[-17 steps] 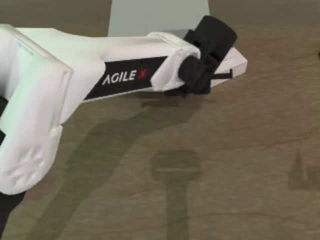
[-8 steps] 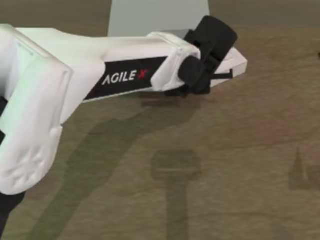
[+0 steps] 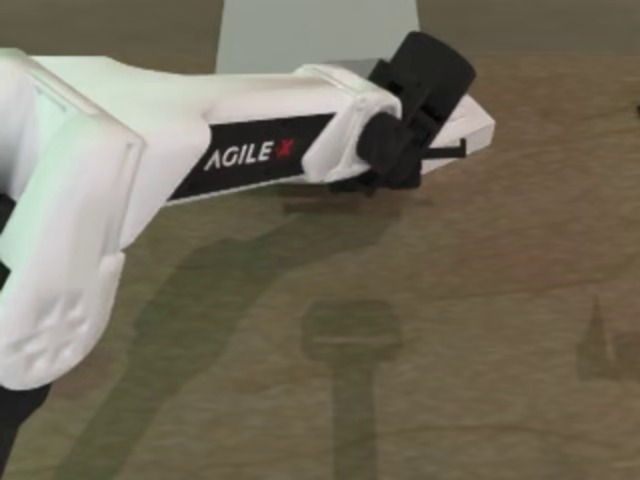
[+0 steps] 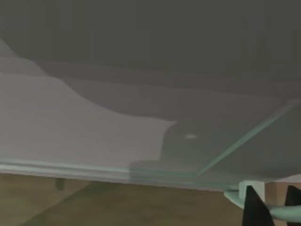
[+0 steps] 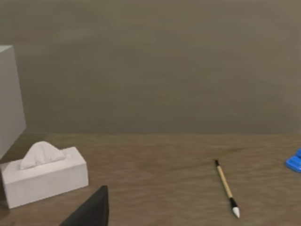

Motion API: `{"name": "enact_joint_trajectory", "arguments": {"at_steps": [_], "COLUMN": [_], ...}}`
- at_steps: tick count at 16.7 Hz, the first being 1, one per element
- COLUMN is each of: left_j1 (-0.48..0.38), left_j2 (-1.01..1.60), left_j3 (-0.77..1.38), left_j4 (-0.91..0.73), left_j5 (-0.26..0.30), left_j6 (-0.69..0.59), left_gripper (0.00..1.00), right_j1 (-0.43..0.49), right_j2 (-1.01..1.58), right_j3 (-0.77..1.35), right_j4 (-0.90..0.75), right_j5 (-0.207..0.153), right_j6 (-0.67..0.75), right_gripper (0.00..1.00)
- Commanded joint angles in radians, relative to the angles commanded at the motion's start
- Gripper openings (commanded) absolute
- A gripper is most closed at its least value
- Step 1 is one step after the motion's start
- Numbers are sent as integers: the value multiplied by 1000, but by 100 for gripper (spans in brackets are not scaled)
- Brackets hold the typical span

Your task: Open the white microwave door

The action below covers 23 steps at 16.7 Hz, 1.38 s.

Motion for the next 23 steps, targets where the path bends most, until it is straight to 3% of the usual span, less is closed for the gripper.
{"name": "enact_joint_trajectory", "arguments": {"at_steps": [23], "left_j1": [1], "left_j2": [-33], "left_j3": [-57], "left_j4": [40], "left_j5": [22], "left_j6": [37], "left_gripper": [0], "right_j1": [0], "right_j2": [0], "right_j3": [0], "right_j4": [0], "right_j5": [0], "right_j6": [0], "right_gripper": [100]}}
